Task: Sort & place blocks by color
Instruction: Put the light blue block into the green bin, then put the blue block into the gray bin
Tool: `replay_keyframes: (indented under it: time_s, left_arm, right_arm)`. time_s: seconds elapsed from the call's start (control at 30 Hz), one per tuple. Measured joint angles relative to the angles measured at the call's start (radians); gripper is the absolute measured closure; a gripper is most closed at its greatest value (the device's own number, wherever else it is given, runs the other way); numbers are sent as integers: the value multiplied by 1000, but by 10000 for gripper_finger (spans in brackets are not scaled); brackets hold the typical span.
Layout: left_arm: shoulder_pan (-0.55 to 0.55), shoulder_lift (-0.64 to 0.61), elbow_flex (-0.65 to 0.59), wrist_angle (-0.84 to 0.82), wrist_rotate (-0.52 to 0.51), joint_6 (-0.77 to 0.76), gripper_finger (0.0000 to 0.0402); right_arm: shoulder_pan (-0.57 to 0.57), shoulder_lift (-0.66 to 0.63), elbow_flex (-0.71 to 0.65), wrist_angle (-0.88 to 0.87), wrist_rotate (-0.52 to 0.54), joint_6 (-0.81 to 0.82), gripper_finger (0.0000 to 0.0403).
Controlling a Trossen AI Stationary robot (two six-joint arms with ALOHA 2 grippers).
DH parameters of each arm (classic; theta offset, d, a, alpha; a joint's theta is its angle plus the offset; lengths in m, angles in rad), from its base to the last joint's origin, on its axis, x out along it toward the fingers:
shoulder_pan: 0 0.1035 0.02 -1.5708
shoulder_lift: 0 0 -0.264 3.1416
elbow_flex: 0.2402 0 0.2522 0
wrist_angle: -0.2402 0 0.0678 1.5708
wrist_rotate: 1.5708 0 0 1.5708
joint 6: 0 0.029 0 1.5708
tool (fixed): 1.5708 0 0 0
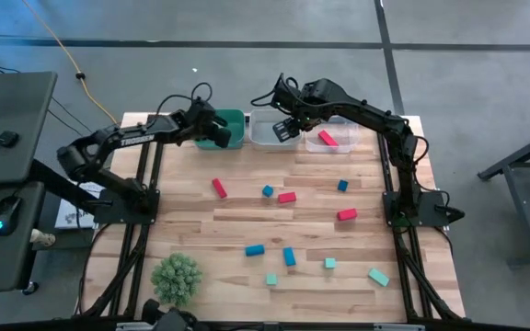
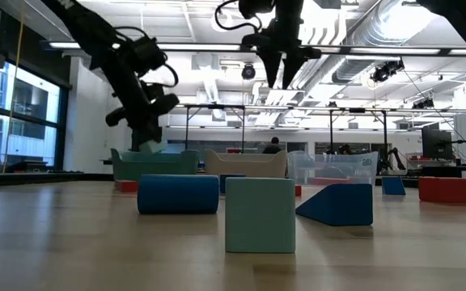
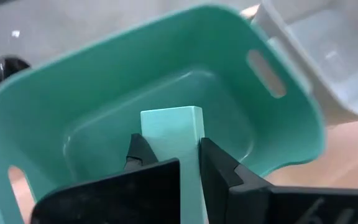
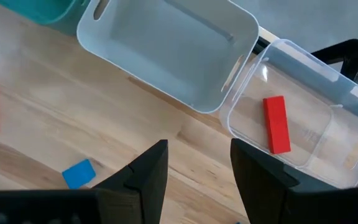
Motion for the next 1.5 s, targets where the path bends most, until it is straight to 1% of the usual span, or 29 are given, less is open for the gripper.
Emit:
replay_keyframes:
  time_s: [0.37,0.53,0.7,0.93,1.07,1.3,1.5]
  left_arm:
    - [0,120,0,2,-28,-5,401]
    - [0,141,0,8,-57,-5,401]
    - [2,141,0,9,-61,-4,395]
    - [2,141,0,9,-64,5,369]
    - [2,141,0,9,-64,11,351]
    - [2,141,0,9,-62,14,320]
    - [2,141,0,9,-30,25,294]
  right_arm:
    - [0,0,0,2,0,0,237]
    - [0,0,0,2,0,0,237]
    - [0,0,0,2,0,0,237]
    - [1,0,0,2,-10,0,237]
    - [13,0,0,2,-47,0,237]
    - [76,0,0,-3,-50,-8,237]
    - [135,0,0,-3,-52,-53,237]
